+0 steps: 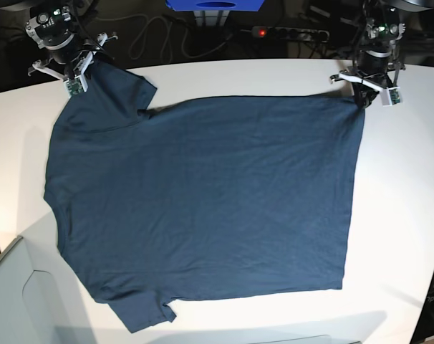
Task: Fold the T-shirt properly
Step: 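Keep pulling the collar edge taut with both grippers, smoothing the shirt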
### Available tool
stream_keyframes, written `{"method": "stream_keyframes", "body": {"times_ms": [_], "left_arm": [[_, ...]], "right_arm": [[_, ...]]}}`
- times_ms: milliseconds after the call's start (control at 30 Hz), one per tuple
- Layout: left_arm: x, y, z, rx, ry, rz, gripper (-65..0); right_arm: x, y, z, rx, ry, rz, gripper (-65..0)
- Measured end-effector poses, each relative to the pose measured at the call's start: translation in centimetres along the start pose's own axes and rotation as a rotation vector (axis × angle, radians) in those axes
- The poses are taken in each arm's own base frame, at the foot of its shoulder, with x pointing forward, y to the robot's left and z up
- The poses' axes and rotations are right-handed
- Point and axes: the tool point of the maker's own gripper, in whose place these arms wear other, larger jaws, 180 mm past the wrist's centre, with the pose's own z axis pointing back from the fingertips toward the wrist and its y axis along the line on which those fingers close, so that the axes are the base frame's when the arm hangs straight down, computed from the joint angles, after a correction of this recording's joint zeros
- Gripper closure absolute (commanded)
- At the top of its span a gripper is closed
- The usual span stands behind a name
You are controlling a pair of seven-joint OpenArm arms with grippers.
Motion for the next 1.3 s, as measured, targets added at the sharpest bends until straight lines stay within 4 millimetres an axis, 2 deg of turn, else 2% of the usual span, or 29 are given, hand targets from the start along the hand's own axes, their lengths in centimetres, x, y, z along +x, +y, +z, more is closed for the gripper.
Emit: {"method": "stream_keyframes", "body": {"times_ms": [133,300,400,533,633,700,767,967,1033,1100,1167,1267,1300], "left_arm": [[-0.6,0.2,0.2,0.004,0.015,0.000,0.0],[-0.7,0.1,0.1,0.005,0.018,0.005,0.0],[-0.7,0.1,0.2,0.004,0.016,0.006,0.0],[-0.6,0.1,0.2,0.004,0.016,0.004,0.0],[-0.6,0.1,0.2,0.003,0.016,0.005,0.0],[-0.7,0.1,0.2,0.004,0.017,0.005,0.0],[-0.7,0.1,0.2,0.004,0.017,0.005,0.0],[-0.7,0.1,0.2,0.004,0.018,0.005,0.0],[-0.6,0.1,0.2,0.003,0.016,0.005,0.0],[-0.7,0.1,0.2,0.003,0.017,0.004,0.0],[-0.7,0.1,0.2,0.004,0.017,0.005,0.0],[-0.7,0.1,0.2,0.004,0.016,0.006,0.0],[-0.7,0.1,0.2,0.004,0.016,0.006,0.0]], "right_arm": [[-0.9,0.5,0.4,0.013,0.007,0.002,-0.1],[0.0,1.0,0.1,0.027,-0.020,0.006,-0.9],[0.4,2.0,-0.1,0.055,-0.028,0.011,-8.9],[1.2,1.5,-0.5,0.044,-0.048,0.010,-23.6],[0.5,1.7,-0.9,0.053,-0.028,0.001,-34.4],[0.4,1.5,-1.3,0.051,-0.025,-0.003,-38.2],[0.3,1.5,-2.0,0.058,-0.021,-0.016,-39.3],[-2.2,1.6,-3.5,0.084,0.054,-0.029,-39.1],[-2.1,1.5,-3.7,0.083,0.055,-0.034,-37.6],[-2.1,1.3,-3.8,0.087,0.052,-0.029,-31.1],[-2.2,1.1,-3.8,0.086,0.057,-0.019,-20.3],[-2.2,1.1,-3.8,0.087,0.053,-0.021,-0.2],[-2.1,1.1,-3.8,0.085,0.049,-0.022,0.0]]}}
